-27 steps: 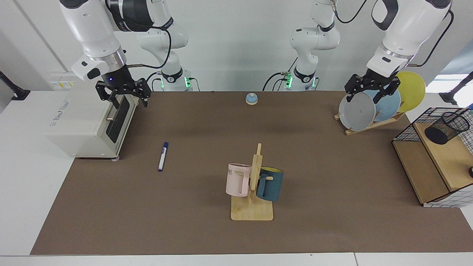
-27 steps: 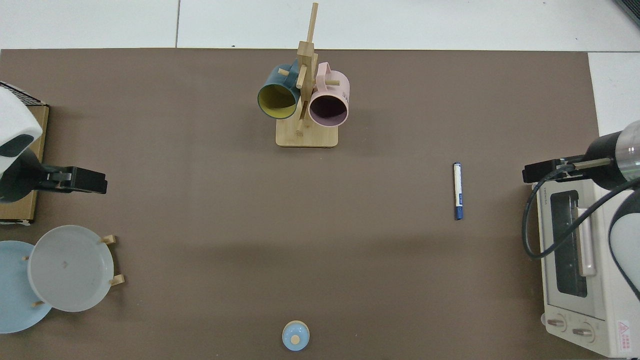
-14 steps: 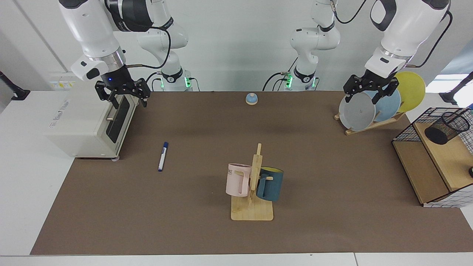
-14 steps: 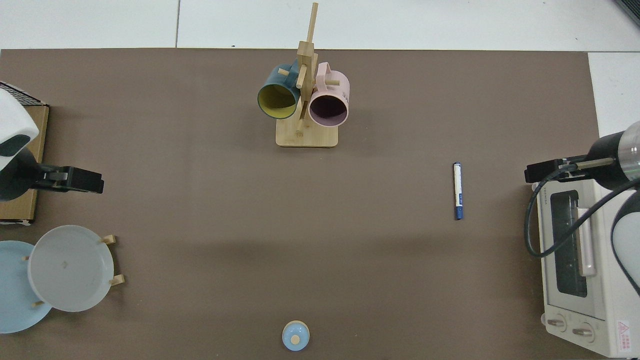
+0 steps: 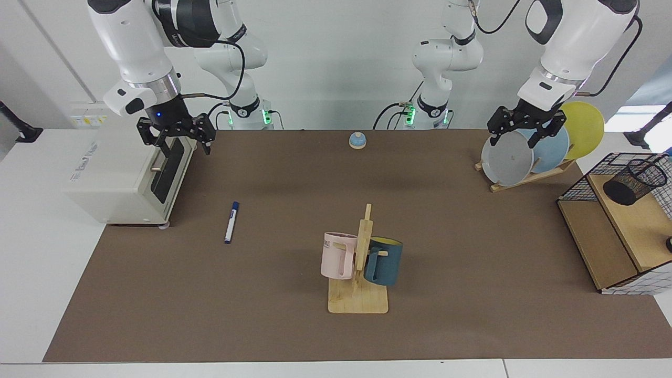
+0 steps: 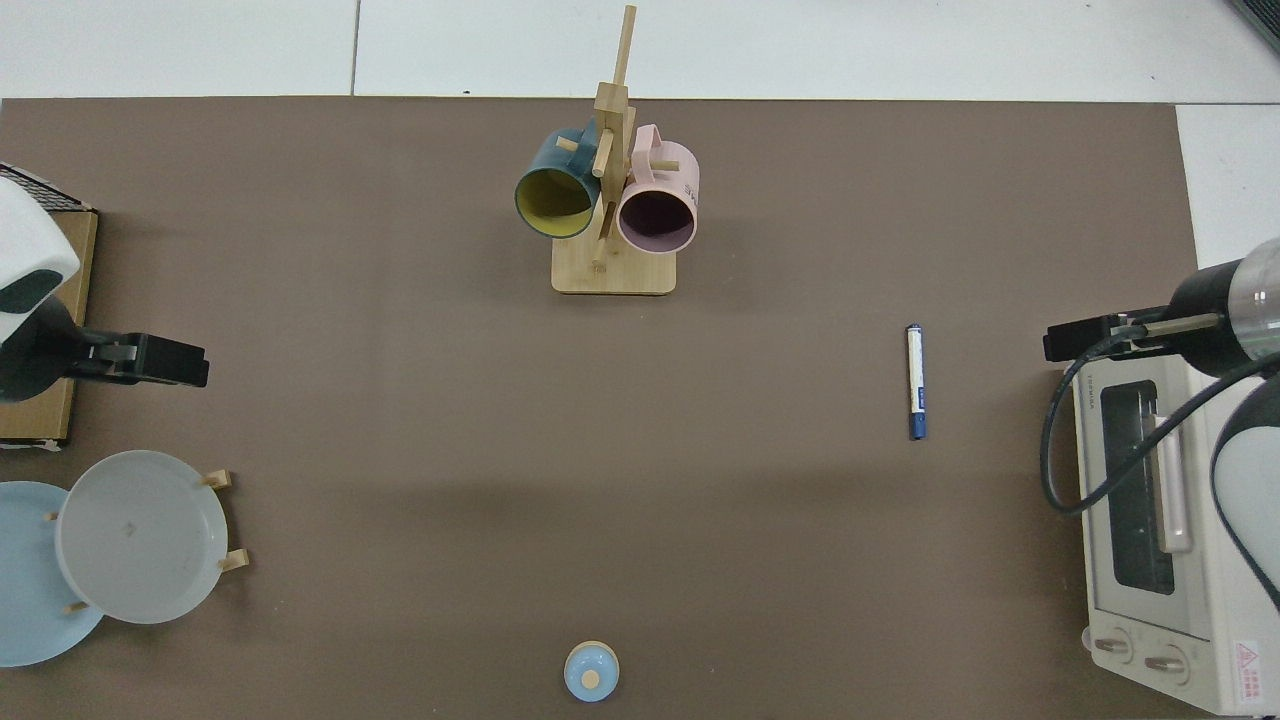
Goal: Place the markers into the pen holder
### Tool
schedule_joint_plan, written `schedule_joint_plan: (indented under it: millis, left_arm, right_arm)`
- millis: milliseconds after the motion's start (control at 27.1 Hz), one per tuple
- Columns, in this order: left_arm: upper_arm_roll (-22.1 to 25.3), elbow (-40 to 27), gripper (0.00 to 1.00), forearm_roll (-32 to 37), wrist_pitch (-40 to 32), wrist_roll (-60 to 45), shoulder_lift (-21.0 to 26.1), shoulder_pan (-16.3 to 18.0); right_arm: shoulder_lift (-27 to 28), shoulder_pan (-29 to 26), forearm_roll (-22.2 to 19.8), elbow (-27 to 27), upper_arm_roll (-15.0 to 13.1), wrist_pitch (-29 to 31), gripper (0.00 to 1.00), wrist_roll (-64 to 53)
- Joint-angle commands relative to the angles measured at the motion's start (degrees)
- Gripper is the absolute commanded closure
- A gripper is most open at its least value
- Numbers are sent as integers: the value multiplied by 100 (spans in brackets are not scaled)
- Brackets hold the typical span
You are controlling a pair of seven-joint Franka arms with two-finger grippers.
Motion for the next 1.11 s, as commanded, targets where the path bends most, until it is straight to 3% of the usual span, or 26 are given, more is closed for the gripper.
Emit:
schedule_joint_plan:
  millis: [0, 479, 774, 1068]
  left_arm:
    - [86, -162, 0, 42, 117, 70, -84, -87]
    - [77, -153, 0, 42, 117, 70, -84, -87]
    - [51, -162, 0, 42, 117, 70, -84, -96]
    - [24, -162, 0, 42, 117, 70, -84, -87]
  right_arm:
    - [58, -7, -57, -398, 27, 564, 0, 158]
    - [1438, 336, -4, -680, 44, 2252, 0, 843]
    - [1754, 275, 22, -1295, 36, 2955, 0, 1344]
    - [2079, 82, 22, -1489, 44, 3271, 0, 1354]
